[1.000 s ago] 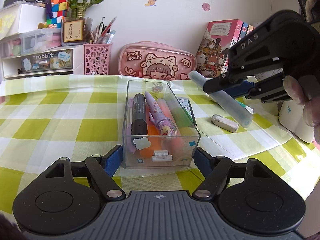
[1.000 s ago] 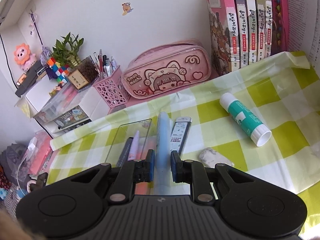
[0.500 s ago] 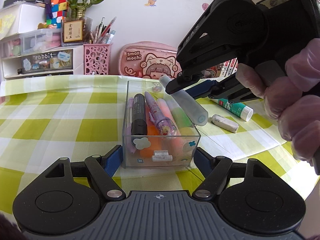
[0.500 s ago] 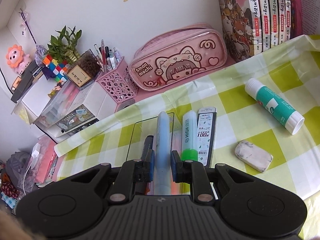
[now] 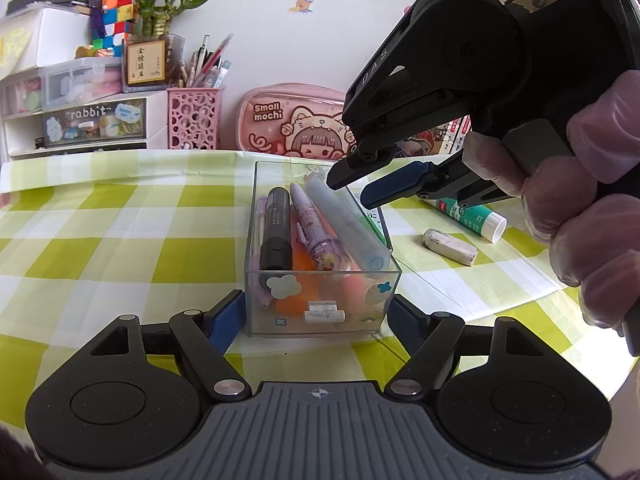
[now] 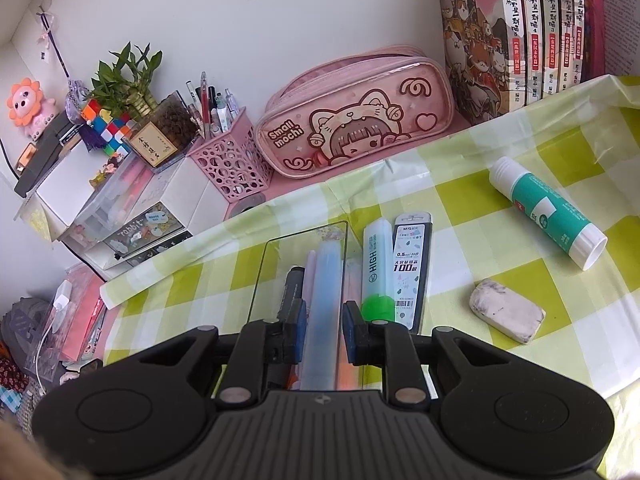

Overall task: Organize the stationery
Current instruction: 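Lower the light blue highlighter into the box and open the right gripper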

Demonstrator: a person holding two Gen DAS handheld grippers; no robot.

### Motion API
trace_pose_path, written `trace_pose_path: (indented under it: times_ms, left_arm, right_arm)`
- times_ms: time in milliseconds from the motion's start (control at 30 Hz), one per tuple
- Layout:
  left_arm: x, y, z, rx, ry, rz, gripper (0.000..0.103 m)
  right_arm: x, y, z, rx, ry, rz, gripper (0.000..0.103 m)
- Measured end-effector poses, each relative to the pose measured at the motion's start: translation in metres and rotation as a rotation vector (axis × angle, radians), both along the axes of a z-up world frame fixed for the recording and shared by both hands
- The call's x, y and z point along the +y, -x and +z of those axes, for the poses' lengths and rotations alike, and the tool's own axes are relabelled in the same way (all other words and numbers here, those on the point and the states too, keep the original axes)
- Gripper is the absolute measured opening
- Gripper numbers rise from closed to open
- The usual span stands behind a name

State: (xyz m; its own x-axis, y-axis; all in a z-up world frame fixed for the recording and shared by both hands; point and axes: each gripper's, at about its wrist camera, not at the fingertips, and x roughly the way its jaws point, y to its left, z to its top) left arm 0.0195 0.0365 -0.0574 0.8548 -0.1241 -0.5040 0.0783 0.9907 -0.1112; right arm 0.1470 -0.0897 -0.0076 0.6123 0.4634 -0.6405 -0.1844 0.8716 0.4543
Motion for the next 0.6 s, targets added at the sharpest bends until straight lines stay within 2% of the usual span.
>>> trace_pose_path:
  times_ms: [33, 433, 600]
  left_arm:
    - [0.000, 0.000, 0.000, 0.000, 0.000, 0.000, 0.075]
    - [0.000, 0.000, 0.000, 0.000, 0.000, 0.000, 0.075]
    - [0.000, 0.000, 0.000, 0.000, 0.000, 0.001, 0.075]
  right_arm:
    - [0.000, 0.001, 0.001, -0.004, 0.003, -0.002, 0.031]
    - [-0.021, 0.004, 0.010, -0.046, 0.018, -0.040, 0.045]
    - [-0.035, -0.007, 0.014, -0.070, 0.061, -0.071, 0.045]
